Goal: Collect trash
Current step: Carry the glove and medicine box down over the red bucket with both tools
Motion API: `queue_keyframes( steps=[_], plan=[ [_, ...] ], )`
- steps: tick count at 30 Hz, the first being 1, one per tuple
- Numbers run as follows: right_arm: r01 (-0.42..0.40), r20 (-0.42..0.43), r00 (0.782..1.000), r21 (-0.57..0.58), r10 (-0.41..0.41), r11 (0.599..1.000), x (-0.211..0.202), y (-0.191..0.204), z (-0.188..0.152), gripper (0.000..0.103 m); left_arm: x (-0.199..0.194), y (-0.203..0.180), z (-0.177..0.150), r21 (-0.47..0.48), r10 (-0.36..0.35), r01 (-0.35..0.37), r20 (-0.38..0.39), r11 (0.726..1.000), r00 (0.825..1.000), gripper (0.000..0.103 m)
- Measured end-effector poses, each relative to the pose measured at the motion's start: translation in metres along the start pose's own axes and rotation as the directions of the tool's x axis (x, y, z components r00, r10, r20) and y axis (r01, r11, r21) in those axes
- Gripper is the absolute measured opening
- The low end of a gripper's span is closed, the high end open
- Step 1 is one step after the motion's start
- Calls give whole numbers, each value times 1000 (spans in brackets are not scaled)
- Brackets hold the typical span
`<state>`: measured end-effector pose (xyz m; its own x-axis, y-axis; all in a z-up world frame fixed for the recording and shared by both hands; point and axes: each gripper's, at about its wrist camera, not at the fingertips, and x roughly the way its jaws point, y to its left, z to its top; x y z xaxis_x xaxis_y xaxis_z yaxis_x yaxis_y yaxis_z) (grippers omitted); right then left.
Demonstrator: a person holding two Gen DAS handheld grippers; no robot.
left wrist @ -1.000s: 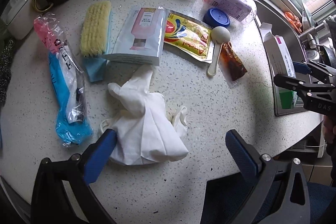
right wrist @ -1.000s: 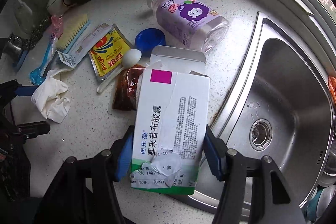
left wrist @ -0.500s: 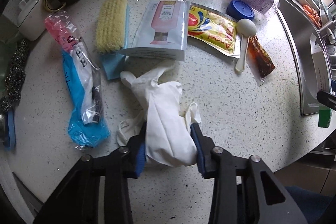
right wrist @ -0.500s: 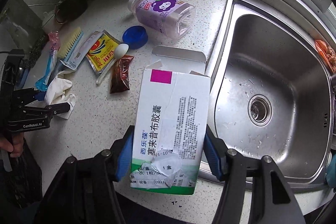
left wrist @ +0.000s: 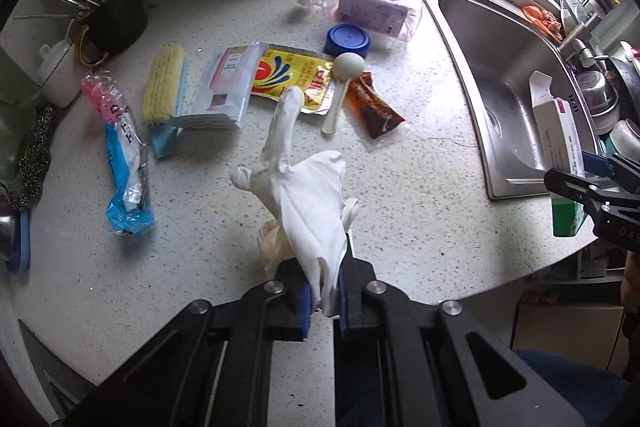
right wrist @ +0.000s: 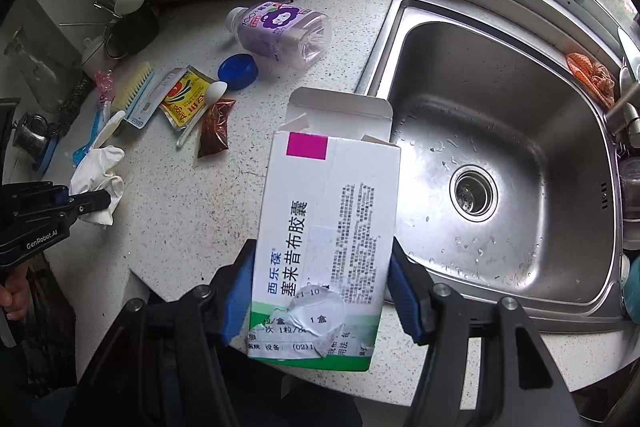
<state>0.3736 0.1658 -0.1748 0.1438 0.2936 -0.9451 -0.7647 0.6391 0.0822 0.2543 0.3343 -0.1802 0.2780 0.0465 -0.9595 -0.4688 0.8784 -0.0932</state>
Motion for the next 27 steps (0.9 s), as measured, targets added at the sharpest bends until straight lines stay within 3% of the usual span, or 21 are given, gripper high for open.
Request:
queue_keyframes(
  steps=[12,27],
  plan=[
    [29,60,998,92,-34,995,-40,-48,-69,58,-42,-94,-48,102,-16,9,66,995,998,9],
    [14,53,998,189,-24,982,-83,-95,-220,58,-37,-210,-156,242,-52,51,-6,969,999,9]
  ],
)
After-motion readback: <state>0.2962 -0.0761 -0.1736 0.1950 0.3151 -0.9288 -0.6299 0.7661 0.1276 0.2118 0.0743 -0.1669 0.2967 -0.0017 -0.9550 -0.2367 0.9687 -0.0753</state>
